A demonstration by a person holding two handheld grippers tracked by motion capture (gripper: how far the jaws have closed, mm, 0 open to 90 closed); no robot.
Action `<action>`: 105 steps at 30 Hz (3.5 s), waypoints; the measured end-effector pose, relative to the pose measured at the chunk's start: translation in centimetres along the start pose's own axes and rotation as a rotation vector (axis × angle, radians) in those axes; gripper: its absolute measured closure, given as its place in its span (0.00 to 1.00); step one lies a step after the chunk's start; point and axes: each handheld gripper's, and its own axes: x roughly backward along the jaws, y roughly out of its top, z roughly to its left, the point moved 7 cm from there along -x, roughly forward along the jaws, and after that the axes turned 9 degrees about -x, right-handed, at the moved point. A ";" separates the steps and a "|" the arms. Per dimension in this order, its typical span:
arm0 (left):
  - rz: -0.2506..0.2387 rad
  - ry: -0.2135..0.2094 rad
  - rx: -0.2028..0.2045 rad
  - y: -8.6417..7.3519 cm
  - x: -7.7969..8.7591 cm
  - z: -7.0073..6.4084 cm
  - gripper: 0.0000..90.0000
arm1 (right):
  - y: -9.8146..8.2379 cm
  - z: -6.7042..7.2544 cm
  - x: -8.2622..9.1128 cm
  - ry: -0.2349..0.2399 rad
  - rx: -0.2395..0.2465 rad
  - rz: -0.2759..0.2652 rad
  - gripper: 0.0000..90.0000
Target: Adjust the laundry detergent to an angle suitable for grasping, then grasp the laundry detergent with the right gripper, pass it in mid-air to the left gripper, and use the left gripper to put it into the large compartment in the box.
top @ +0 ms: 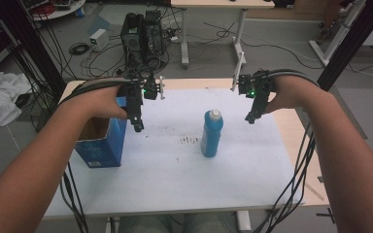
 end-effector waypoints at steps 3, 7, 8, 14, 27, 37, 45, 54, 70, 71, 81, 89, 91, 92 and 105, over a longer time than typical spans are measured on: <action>-0.002 -0.004 -0.005 0.1 0.0 -0.1 0.08 | -0.1 0.1 0.0 0.001 0.003 -0.005 0.14; 0.008 -0.005 -0.007 0.2 0.0 -0.1 0.08 | -0.3 0.3 -0.1 0.001 0.000 -0.005 0.14; 0.022 -0.013 -0.029 0.1 0.1 0.0 0.08 | -0.3 0.2 -0.1 0.002 0.001 -0.008 0.14; 0.008 -0.004 -0.015 0.3 -0.1 -0.1 0.08 | -0.2 0.1 -0.1 0.001 -0.005 -0.008 0.14; 0.014 -0.004 -0.012 0.3 -0.2 -0.4 0.08 | -0.7 0.2 -0.2 -0.001 -0.010 -0.015 0.14; 0.011 -0.003 -0.020 0.5 -0.2 -0.4 0.08 | -0.8 0.5 -0.4 0.015 -0.018 -0.027 0.14; -0.002 0.001 -0.011 0.2 0.0 -0.4 0.08 | 0.0 0.6 -0.2 0.083 -0.043 -0.202 0.14; -0.001 0.005 0.001 -0.2 -0.1 -0.4 0.08 | 1.3 0.9 -0.6 0.095 -0.137 -0.524 0.14; -0.028 0.013 -0.004 -1.4 -0.8 -0.5 0.08 | -1.9 3.2 -3.5 -0.120 -0.530 -0.851 0.14; -0.028 0.017 -0.001 -1.6 -0.9 -0.5 0.08 | -2.2 4.0 -4.5 -0.129 -0.535 -0.875 0.14; -0.036 0.025 -0.012 -1.7 -1.0 -0.9 0.08 | -3.4 9.1 -9.4 -0.111 -0.623 -0.940 0.14; -0.041 0.026 -0.017 -1.5 -0.9 -1.1 0.08 | -1.9 11.3 -12.5 -0.096 -0.679 -0.938 0.14; -0.039 0.029 -0.022 -1.4 -1.0 -1.1 0.08 | -1.6 11.2 -12.7 -0.112 -0.673 -0.943 0.14; -0.037 0.027 -0.023 -1.3 -0.9 -1.2 0.08 | -1.0 11.1 -13.0 -0.119 -0.695 -0.952 0.14; -0.037 0.035 -0.025 -1.7 -0.7 -1.3 0.08 | 2.0 10.2 -14.9 -0.147 -0.828 -0.983 0.14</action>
